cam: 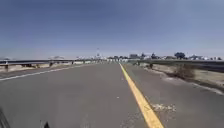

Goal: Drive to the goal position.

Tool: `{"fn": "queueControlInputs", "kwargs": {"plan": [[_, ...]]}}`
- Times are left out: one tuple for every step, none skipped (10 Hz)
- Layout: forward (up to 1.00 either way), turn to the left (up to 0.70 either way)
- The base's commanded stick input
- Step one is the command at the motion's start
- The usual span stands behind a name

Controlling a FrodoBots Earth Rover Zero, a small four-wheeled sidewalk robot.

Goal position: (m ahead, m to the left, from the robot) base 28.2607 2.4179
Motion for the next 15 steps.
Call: {"fn": "queueControlInputs", "kwargs": {"plan": [[1.00,0.00],[1.00,0.00],[1.00,0.00],[1.00,0.00],[1.00,0.00],[1.00,0.00],[1.00,0.00],[1.00,0.00],[1.00,0.00],[1.00,0.00],[1.00,0.00],[1.00,0.00],[1.00,0.00],[1.00,0.00],[1.00,0.00]]}}
